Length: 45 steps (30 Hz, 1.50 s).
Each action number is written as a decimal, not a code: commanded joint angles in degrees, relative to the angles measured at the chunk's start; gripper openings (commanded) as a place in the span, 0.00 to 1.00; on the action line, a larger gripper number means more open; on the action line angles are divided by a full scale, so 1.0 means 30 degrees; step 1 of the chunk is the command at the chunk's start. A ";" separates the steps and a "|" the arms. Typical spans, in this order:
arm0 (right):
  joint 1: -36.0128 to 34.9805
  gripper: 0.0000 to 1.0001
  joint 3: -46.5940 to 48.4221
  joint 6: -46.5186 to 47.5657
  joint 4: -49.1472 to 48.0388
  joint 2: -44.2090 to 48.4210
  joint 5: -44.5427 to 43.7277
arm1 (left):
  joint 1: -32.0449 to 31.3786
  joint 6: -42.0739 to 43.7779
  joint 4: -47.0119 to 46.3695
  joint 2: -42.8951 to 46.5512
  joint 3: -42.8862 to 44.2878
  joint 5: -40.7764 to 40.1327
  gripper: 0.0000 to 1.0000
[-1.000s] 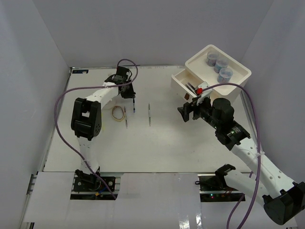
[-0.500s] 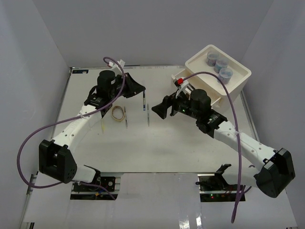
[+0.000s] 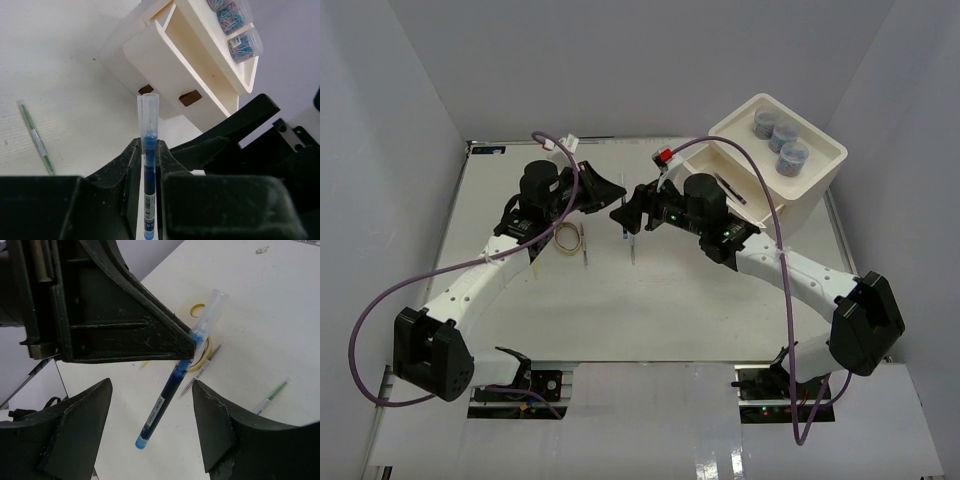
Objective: Sort the stationery into containers
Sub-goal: Place the pen in the storage box.
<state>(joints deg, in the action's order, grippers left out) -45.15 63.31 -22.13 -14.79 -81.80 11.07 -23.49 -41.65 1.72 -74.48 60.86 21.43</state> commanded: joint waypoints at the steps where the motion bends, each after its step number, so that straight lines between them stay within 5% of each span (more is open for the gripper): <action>1: -0.0127 0.71 0.0986 -0.0475 -0.0931 -0.0418 -0.0058 | -0.0111 -0.0121 -0.1128 0.1095 -0.0394 -0.0200 0.24; 5: -0.0157 0.64 0.1133 -0.0388 -0.0697 -0.0887 -0.0116 | -0.0111 -0.0180 -0.1654 0.1241 -0.0687 -0.0084 0.24; 12: -0.0186 0.18 0.1075 0.0110 -0.0346 -0.0771 -0.0525 | -0.0111 0.0142 -0.1686 0.1417 -0.0979 0.0034 0.28; 14: -0.0157 0.08 0.1279 0.0520 0.0327 -0.0683 -0.0876 | -0.0111 0.0317 -0.1685 0.1622 -0.1126 -0.0082 0.40; 19: 0.0018 0.08 0.1775 0.2652 0.2579 -0.0420 -0.3392 | -0.0111 0.1166 -0.0662 0.1974 -0.0573 -0.0873 0.84; 22: 0.0194 0.08 0.2420 0.4470 0.5390 -0.0157 -0.6581 | -0.0111 0.2161 0.0800 0.2587 -0.0219 -0.1604 0.97; 27: 0.1335 0.08 0.3709 1.0524 0.8968 0.0576 -1.2029 | -0.0082 0.4562 0.2648 0.4169 -0.0188 -0.4034 0.98; 31: 0.3002 0.08 0.4267 1.4429 0.9995 0.1308 -1.3268 | -0.0082 0.7019 0.3119 0.5662 -0.1388 -0.5560 0.98; 42: 0.5204 0.15 0.4562 1.8508 1.1139 0.0637 -1.0813 | -0.0111 0.9722 0.3470 0.3208 -0.1773 -0.2226 0.98; 45: 0.5351 0.27 0.4444 1.8656 1.1198 0.0490 -1.0459 | -0.0198 0.9606 0.3471 0.2039 -0.0982 -0.1813 0.98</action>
<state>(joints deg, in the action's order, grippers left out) -29.56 75.99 30.52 18.39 -79.94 -22.70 -23.75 -14.39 11.79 -66.92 54.52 12.58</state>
